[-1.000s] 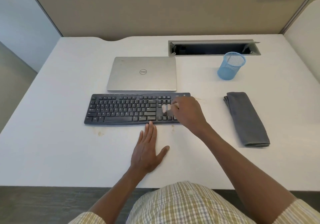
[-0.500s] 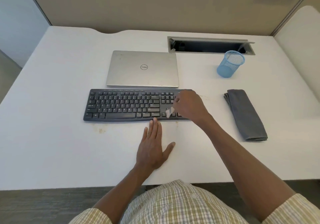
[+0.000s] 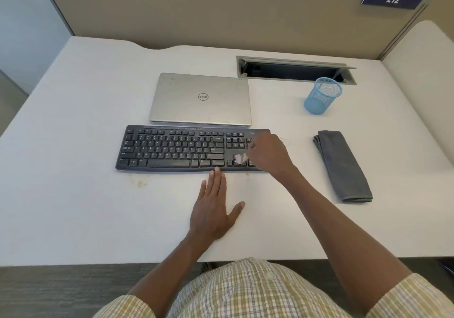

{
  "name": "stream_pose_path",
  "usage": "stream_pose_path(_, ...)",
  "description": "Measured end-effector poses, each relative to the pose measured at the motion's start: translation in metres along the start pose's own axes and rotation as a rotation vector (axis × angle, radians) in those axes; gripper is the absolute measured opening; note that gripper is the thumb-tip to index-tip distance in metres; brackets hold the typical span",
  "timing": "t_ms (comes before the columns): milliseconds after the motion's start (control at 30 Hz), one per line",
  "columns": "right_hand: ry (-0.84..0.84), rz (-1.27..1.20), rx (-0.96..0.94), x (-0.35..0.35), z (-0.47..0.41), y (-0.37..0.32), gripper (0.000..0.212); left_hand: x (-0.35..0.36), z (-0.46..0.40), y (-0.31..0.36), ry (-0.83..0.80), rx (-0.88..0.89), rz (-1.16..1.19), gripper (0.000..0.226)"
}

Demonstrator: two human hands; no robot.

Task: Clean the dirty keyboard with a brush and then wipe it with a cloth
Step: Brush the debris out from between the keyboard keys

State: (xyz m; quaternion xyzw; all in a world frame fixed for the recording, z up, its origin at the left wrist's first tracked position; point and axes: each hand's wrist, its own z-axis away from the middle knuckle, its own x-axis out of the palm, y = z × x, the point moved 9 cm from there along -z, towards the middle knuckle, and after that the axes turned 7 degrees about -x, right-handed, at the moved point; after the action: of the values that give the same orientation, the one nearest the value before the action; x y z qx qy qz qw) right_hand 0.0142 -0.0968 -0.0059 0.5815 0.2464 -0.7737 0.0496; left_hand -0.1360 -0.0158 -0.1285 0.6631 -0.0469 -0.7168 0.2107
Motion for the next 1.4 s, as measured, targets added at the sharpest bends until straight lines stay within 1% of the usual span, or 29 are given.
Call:
stream_pose_path(33,-0.017,-0.015,-0.006,0.0,0.001,-0.001,0.023,0.0,0.0,0.0,0.002,-0.001,-0.001,0.096)
stream_pose_path(100,0.024,-0.045,-0.007,-0.007,-0.002,0.001,0.026,-0.001,-0.001,0.0,0.013,-0.003,-0.001,0.096)
stream_pose_path(167,0.099,-0.065,0.03,-0.014,-0.001,0.007,0.02,-0.001,-0.001,0.0,0.016,-0.006,-0.01,0.095)
stream_pose_path(233,0.065,-0.045,0.022,-0.009,-0.001,0.007,0.013,-0.001,-0.001,0.0,0.012,-0.008,-0.016,0.095)
stream_pose_path(333,-0.027,-0.05,-0.055,-0.003,-0.002,0.003,0.018,-0.002,-0.001,0.0,0.025,-0.004,-0.008,0.095)
stream_pose_path(433,0.048,0.019,-0.208,-0.015,-0.007,-0.011,0.021,-0.002,-0.001,0.001,0.022,-0.004,-0.017,0.095)
stream_pose_path(500,0.063,0.007,-0.321,-0.019,-0.008,-0.026,0.027,-0.003,0.0,0.001,0.03,-0.003,-0.016,0.094)
stream_pose_path(600,-0.023,0.176,-0.414,-0.014,-0.008,-0.037,0.028,-0.003,0.0,0.001,0.031,-0.003,-0.011,0.094)
stream_pose_path(667,-0.06,0.315,-0.408,-0.016,-0.011,-0.034,0.027,-0.003,0.0,0.001,0.029,-0.006,-0.013,0.094)
stream_pose_path(733,-0.026,0.437,-0.412,-0.024,-0.015,-0.035,0.026,-0.003,0.0,0.001,0.032,-0.006,-0.015,0.094)
stream_pose_path(767,0.003,0.448,-0.415,-0.028,-0.017,-0.037,0.025,-0.004,0.0,0.001,0.036,-0.006,-0.013,0.094)
stream_pose_path(867,0.054,0.338,-0.427,-0.033,-0.023,-0.047,0.027,-0.003,0.0,0.001,0.031,-0.008,-0.012,0.093)
stream_pose_path(933,0.016,0.321,-0.435,-0.026,-0.025,-0.048,0.028,-0.003,0.0,0.001,0.03,-0.006,-0.011,0.093)
stream_pose_path(1033,-0.045,0.377,-0.383,-0.023,-0.028,-0.033,0.03,-0.003,0.001,0.001,0.034,-0.001,-0.007,0.093)
stream_pose_path(1100,0.001,0.399,-0.36,-0.034,-0.032,-0.03,0.03,-0.003,0.0,0.001,0.038,0.002,-0.007,0.093)
stream_pose_path(1167,0.043,0.299,-0.377,-0.04,-0.032,-0.035,0.027,-0.003,0.0,0.001,0.039,0.004,-0.005,0.093)
stream_pose_path(1233,0.012,0.221,-0.383,-0.033,-0.029,-0.038,0.026,-0.003,0.0,0.0,0.047,0.002,-0.001,0.093)
stream_pose_path(1267,-0.02,0.234,-0.375,-0.027,-0.027,-0.035,0.027,-0.003,0.0,0.0,0.05,0.003,0.001,0.093)
stream_pose_path(1333,-0.085,0.278,-0.314,-0.022,-0.025,-0.022,0.027,-0.001,-0.001,0.001,0.052,0.008,0.003,0.092)
stream_pose_path(1400,-0.087,0.233,-0.231,-0.026,-0.026,-0.009,0.025,-0.001,-0.001,0.0,0.064,0.007,0.002,0.092)
